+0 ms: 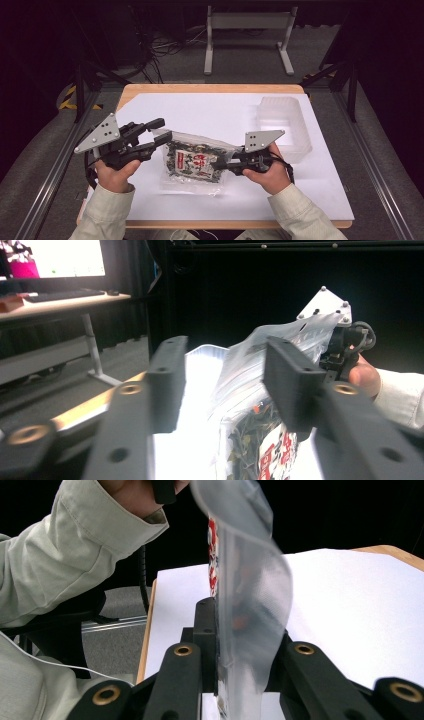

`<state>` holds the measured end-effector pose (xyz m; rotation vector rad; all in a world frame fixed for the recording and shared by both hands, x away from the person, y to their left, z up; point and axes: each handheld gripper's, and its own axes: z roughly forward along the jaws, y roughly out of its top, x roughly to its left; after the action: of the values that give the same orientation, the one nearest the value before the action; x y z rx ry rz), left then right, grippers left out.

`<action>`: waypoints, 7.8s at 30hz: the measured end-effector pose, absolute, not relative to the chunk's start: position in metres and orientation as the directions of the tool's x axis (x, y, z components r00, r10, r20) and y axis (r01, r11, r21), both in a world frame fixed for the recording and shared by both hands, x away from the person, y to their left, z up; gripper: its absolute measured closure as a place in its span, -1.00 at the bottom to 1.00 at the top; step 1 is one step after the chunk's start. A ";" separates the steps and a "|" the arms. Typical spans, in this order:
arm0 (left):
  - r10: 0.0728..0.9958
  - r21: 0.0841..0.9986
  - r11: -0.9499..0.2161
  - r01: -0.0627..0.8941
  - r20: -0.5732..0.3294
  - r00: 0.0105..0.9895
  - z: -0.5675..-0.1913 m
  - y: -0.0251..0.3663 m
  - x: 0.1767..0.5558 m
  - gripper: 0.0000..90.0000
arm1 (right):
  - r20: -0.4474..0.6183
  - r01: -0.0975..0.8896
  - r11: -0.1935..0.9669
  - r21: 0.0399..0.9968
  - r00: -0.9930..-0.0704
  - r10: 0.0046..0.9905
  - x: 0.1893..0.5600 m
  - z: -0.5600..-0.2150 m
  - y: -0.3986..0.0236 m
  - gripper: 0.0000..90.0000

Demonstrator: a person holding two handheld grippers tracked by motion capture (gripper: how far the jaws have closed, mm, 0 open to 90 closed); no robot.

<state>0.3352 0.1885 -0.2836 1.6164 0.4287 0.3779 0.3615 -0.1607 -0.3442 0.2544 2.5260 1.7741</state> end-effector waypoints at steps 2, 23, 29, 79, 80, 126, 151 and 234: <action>0.502 0.995 -0.072 0.069 -0.024 0.864 -0.285 0.188 0.337 -0.09 | 0.058 0.108 0.331 0.938 -0.986 0.159 0.361 -0.342 -0.161 0.71; 0.569 0.974 -0.155 0.164 -0.048 0.821 -0.315 0.193 0.359 -0.51 | 0.035 0.133 0.314 0.940 -0.953 0.300 0.367 -0.310 -0.207 0.71; 0.596 0.973 -0.152 0.173 -0.049 0.801 -0.329 0.199 0.365 -0.53 | 0.036 0.149 0.306 0.940 -0.937 0.346 0.373 -0.300 -0.223 0.71; 0.625 0.895 -0.205 0.396 -0.191 0.757 -0.405 0.229 0.403 -0.83 | 0.021 0.284 0.281 0.917 -0.737 0.676 0.436 -0.235 -0.322 0.70; 0.624 0.894 -0.203 0.400 -0.197 0.756 -0.405 0.229 0.403 -0.83 | 0.023 0.286 0.280 0.916 -0.735 0.677 0.436 -0.235 -0.322 0.70; 0.611 0.884 -0.228 0.409 -0.198 0.767 -0.408 0.228 0.403 -0.82 | 0.078 0.424 0.229 0.877 -0.594 0.801 0.448 -0.277 -0.368 0.70; 0.607 0.880 -0.241 0.408 -0.191 0.771 -0.408 0.226 0.403 -0.82 | 0.086 0.440 0.216 0.872 -0.571 0.816 0.444 -0.293 -0.373 0.71; 0.599 0.912 -0.253 0.324 -0.115 0.793 -0.410 0.219 0.369 -0.79 | 0.088 0.335 0.121 0.935 -0.548 0.832 0.383 -0.322 -0.397 -0.34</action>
<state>0.3688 0.2191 -0.4097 1.8605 0.7034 0.3060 0.3830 -0.3971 -0.3221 1.1255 1.9427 1.4240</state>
